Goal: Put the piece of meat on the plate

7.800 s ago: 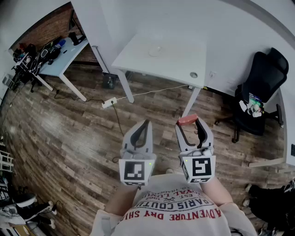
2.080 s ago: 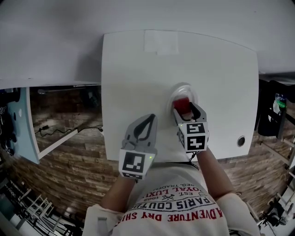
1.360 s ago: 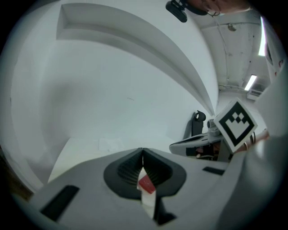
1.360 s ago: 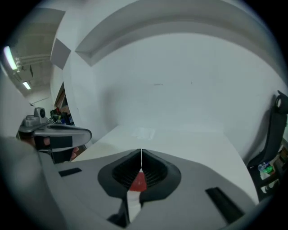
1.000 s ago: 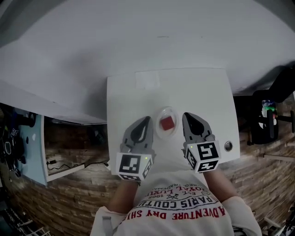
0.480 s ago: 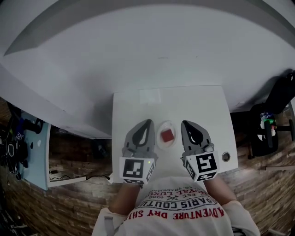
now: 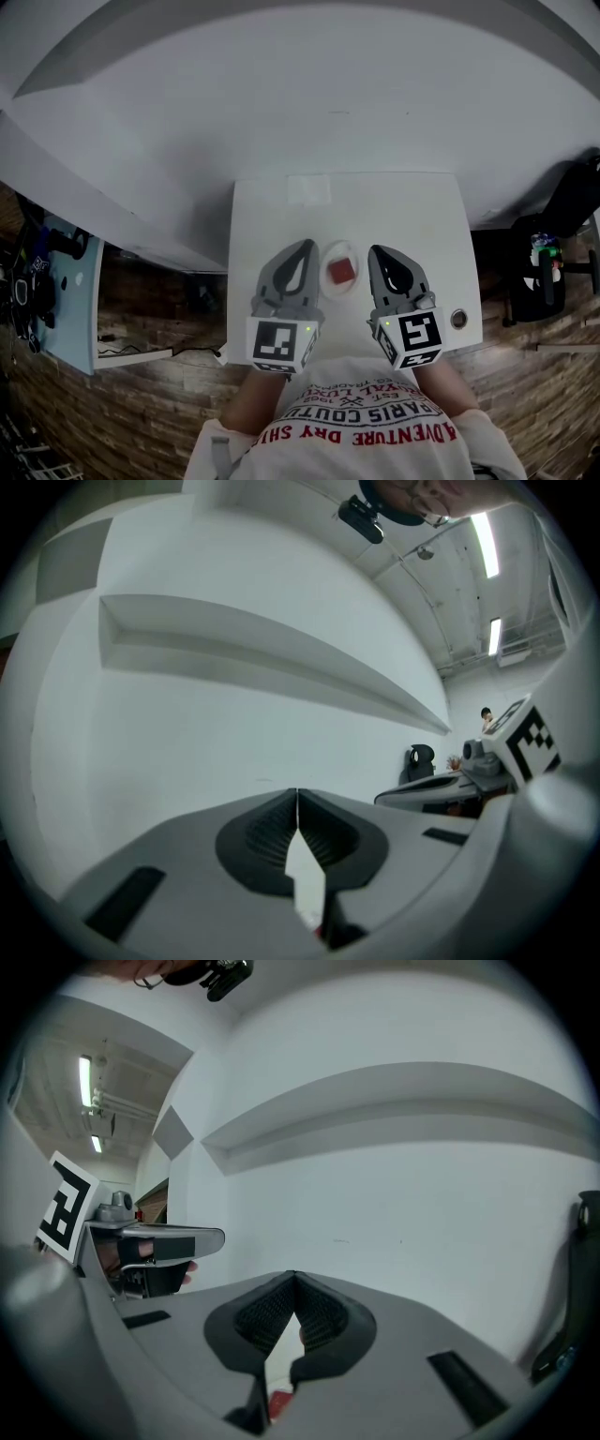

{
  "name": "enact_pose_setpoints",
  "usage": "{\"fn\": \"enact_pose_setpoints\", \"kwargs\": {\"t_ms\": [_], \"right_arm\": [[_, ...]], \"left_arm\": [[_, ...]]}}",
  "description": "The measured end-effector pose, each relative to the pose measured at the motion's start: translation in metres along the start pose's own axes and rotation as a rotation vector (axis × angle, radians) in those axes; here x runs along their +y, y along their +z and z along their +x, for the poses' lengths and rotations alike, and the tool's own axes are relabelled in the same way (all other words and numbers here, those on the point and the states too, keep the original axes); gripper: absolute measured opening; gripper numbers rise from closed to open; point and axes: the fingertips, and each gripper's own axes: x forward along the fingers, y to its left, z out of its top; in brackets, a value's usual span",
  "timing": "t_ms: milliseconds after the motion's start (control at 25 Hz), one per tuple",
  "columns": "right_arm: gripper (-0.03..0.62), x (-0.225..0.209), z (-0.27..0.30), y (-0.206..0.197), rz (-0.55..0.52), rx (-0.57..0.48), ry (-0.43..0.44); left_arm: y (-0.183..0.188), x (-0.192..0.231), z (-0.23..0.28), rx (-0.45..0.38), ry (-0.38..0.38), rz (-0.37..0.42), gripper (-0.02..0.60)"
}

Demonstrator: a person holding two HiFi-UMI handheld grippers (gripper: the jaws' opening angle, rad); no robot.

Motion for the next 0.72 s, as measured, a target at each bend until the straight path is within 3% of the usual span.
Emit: {"fn": "enact_pose_setpoints", "kwargs": {"t_ms": [720], "right_arm": [[0.012, -0.0032, 0.0037, -0.0066, -0.057, 0.018, -0.027]], "left_arm": [[-0.0088, -0.0042, 0.0054, 0.022, -0.007, 0.014, 0.008]]}}
